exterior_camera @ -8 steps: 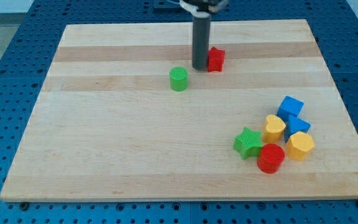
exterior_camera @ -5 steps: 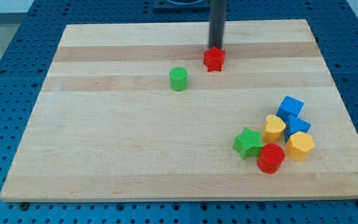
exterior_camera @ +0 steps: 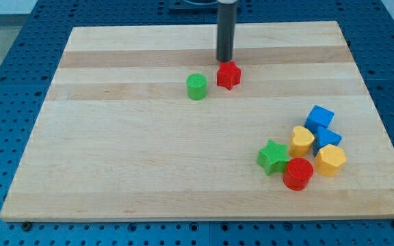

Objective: Place the red star above the yellow heart

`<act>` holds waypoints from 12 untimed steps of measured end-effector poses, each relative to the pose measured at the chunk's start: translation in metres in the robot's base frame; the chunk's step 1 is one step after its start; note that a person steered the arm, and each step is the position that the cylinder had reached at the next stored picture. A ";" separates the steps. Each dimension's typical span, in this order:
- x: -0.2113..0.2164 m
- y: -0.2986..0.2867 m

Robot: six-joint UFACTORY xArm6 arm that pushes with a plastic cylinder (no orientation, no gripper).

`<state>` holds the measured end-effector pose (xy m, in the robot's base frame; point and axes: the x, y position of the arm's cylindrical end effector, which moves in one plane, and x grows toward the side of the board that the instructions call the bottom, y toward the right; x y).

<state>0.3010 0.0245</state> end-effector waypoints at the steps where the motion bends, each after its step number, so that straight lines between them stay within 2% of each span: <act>1: 0.049 -0.004; 3: 0.073 0.055; 4: 0.086 0.067; 7: 0.158 0.043; 8: 0.161 0.002; 10: 0.191 -0.009; 11: 0.193 0.010; 12: 0.191 0.058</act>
<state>0.4919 0.0820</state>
